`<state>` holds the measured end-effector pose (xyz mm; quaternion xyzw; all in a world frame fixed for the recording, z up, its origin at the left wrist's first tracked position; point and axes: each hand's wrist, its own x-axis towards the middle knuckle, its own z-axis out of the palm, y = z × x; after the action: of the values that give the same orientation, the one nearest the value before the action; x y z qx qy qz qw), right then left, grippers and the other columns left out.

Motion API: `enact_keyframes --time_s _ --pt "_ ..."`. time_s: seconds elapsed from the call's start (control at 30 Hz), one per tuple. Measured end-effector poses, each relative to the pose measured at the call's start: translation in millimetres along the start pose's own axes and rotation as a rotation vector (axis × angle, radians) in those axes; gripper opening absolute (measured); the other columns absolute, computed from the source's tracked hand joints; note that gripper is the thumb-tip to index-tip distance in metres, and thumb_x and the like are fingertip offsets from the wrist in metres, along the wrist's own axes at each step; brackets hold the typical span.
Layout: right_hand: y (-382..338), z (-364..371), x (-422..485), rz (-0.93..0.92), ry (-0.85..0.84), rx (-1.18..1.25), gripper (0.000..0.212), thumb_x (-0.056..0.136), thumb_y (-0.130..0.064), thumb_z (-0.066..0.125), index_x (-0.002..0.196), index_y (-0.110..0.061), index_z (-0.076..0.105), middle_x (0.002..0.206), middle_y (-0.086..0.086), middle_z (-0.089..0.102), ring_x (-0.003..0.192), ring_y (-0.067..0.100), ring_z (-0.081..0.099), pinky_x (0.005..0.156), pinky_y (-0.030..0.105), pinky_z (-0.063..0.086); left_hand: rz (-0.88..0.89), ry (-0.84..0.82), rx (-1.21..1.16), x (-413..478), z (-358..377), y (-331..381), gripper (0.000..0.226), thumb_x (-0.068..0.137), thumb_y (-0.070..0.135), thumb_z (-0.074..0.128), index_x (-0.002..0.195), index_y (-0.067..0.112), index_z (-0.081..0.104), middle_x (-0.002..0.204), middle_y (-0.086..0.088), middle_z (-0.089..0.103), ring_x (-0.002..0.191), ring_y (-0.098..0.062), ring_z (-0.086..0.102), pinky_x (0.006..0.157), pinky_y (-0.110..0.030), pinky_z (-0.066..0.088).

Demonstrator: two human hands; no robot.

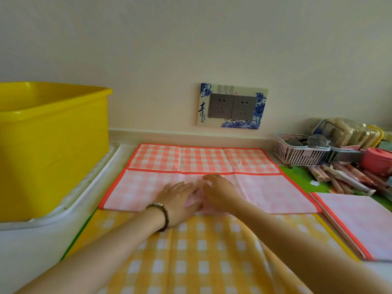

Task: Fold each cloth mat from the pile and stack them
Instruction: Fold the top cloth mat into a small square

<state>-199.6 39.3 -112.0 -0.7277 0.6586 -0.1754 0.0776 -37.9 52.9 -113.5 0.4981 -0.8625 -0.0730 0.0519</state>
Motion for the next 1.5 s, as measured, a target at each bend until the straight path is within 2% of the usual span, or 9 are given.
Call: enact_keyframes --time_s 0.17,0.4,0.57,0.77,1.0,1.13,1.27,1.5 --pt "-4.8 12.5 -16.3 -0.036 0.037 -0.059 0.04 0.102 -0.028 0.027 0.137 -0.018 0.043 0.147 0.0 0.038 0.136 0.019 0.03 0.111 0.034 0.019 -0.036 0.0 0.035 1.4 5.6 1.5 0.061 0.095 0.056 0.024 0.149 0.031 0.01 0.158 0.008 0.01 0.145 -0.014 0.006 0.117 -0.038 0.007" --pt "31.0 3.6 -21.0 0.041 -0.059 -0.116 0.049 0.101 -0.042 0.018 0.149 -0.032 0.019 0.159 -0.005 0.012 0.146 0.015 0.008 0.118 0.036 0.002 -0.042 -0.045 0.046 -3.8 6.7 0.8 0.06 0.096 0.055 0.018 0.15 0.031 0.005 0.158 0.013 -0.002 0.145 -0.011 -0.003 0.118 -0.042 0.0" --pt "76.2 -16.7 -33.0 0.145 -0.064 -0.174 0.054 0.098 -0.053 0.021 0.149 -0.035 0.015 0.159 -0.008 0.008 0.146 0.014 0.006 0.117 0.035 0.004 -0.035 -0.068 0.052 -4.5 6.0 0.1 0.06 0.097 0.054 0.016 0.15 0.031 0.002 0.157 0.013 -0.006 0.145 -0.01 -0.006 0.118 -0.043 -0.001" --pt "135.7 -47.4 -52.1 0.309 -0.072 -0.263 0.058 0.097 -0.056 0.018 0.15 -0.033 0.012 0.159 -0.006 0.006 0.146 0.013 0.005 0.118 0.035 0.002 -0.039 -0.076 0.057 -6.3 5.8 0.1 0.06 0.096 0.055 0.014 0.15 0.032 0.0 0.157 0.013 -0.009 0.145 -0.01 -0.008 0.118 -0.042 -0.001" --pt "130.2 -55.5 -53.6 0.355 -0.099 -0.249 0.056 0.099 -0.05 0.018 0.15 -0.029 0.013 0.159 -0.002 0.005 0.147 0.017 0.002 0.118 0.04 0.0 -0.05 -0.086 0.053 -9.8 2.2 4.6 0.074 0.088 0.069 0.014 0.15 0.032 -0.001 0.157 0.013 -0.008 0.145 -0.011 -0.008 0.118 -0.043 -0.003" --pt "79.8 -39.2 -52.2 0.166 -0.082 -0.164 0.05 0.101 -0.042 0.022 0.149 -0.028 0.019 0.159 -0.001 0.008 0.147 0.016 0.005 0.118 0.039 0.003 -0.057 -0.094 0.056 -9.6 0.9 5.5 0.077 0.086 0.072 0.015 0.15 0.032 -0.001 0.157 0.013 -0.009 0.145 -0.011 -0.009 0.118 -0.043 -0.003" --pt "26.9 -16.5 -49.4 -0.026 -0.125 -0.151 0.05 0.101 -0.041 0.021 0.15 -0.029 0.015 0.159 -0.004 0.005 0.147 0.016 0.001 0.118 0.038 -0.001 -0.069 -0.089 0.054 -8.0 2.3 4.7 0.077 0.085 0.073 0.017 0.149 0.033 0.001 0.157 0.013 -0.007 0.145 -0.01 -0.007 0.118 -0.043 -0.003" --pt "21.7 -5.3 -52.1 -0.034 -0.135 -0.134 0.051 0.1 -0.048 0.019 0.149 -0.037 0.013 0.159 -0.011 0.006 0.146 0.011 0.002 0.118 0.034 0.001 -0.031 -0.076 0.041 -8.1 4.6 -2.1 0.068 0.09 0.067 0.02 0.149 0.037 0.004 0.157 0.015 -0.006 0.145 -0.009 -0.007 0.117 -0.043 -0.003"
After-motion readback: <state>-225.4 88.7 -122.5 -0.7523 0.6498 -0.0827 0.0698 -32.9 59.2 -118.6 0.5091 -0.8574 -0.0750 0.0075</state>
